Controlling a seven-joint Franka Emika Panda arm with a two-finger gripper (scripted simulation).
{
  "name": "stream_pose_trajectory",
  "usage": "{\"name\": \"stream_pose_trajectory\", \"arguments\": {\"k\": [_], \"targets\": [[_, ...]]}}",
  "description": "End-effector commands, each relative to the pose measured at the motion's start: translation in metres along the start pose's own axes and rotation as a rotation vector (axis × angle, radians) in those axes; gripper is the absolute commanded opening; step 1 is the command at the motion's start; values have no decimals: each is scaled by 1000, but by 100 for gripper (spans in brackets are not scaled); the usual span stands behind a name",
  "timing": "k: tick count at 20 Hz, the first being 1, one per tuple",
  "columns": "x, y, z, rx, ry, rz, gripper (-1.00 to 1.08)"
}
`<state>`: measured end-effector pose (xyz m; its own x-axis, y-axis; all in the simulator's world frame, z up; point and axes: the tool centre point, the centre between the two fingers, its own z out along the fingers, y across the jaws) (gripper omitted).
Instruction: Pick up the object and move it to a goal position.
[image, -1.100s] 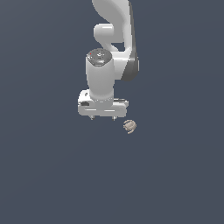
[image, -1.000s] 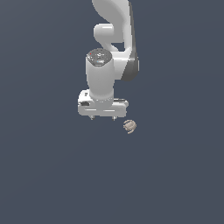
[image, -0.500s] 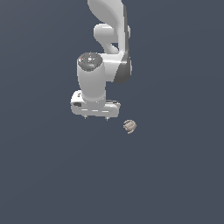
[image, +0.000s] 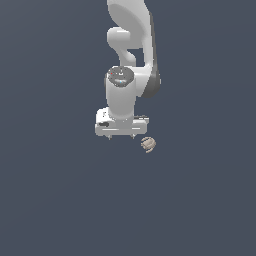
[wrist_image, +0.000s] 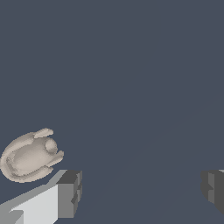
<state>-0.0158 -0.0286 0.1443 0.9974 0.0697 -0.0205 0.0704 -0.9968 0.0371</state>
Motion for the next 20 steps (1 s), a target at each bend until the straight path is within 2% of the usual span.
{"name": "stream_pose_trajectory", "arguments": {"k": [1,6,10,14,20], "targets": [[-1,-27,10,4,4,-82,100],[-10,-89,32,17,16,-277,100],[-17,-123,43,26,24,-382,100],[-22,-139,49,31,28,-435,100],[-22,-140,52,31,27,-434,100]]}}
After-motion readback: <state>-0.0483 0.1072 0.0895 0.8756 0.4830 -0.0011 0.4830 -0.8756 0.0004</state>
